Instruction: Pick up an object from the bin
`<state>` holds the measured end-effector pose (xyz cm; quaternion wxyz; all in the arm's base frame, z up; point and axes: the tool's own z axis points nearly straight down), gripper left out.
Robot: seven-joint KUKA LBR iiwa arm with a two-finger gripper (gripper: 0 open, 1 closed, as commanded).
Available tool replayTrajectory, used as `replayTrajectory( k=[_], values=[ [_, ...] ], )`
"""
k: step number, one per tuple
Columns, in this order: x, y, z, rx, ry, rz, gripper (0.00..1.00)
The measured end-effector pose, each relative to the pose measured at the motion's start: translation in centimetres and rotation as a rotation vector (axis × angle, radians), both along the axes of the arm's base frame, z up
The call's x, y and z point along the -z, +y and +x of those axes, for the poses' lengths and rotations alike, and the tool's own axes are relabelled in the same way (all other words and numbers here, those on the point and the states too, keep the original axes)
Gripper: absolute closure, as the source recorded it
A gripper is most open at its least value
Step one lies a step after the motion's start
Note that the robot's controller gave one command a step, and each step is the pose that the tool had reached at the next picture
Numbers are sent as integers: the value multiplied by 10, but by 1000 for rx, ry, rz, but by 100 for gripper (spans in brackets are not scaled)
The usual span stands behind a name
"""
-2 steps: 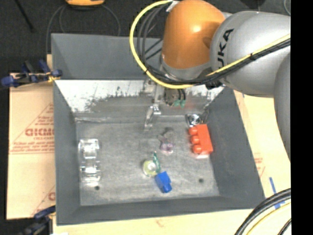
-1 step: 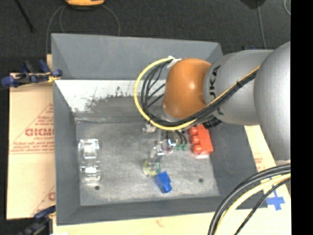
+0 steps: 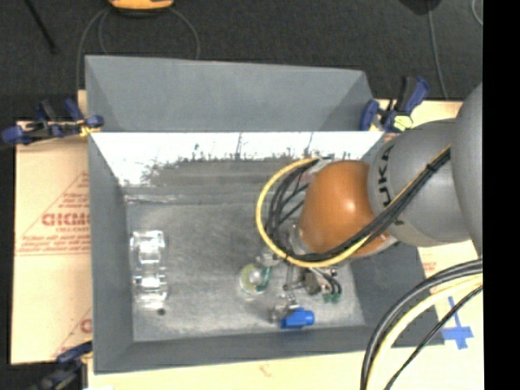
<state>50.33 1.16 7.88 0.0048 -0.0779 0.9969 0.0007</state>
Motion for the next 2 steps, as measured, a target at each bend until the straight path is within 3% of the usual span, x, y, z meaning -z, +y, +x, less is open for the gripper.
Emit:
replayTrajectory(
  k=[1, 2],
  values=[
    [2, 30, -9, -62, -11, -8, 0],
    [-6, -16, 2, 29, 4, -3, 0]
  ],
)
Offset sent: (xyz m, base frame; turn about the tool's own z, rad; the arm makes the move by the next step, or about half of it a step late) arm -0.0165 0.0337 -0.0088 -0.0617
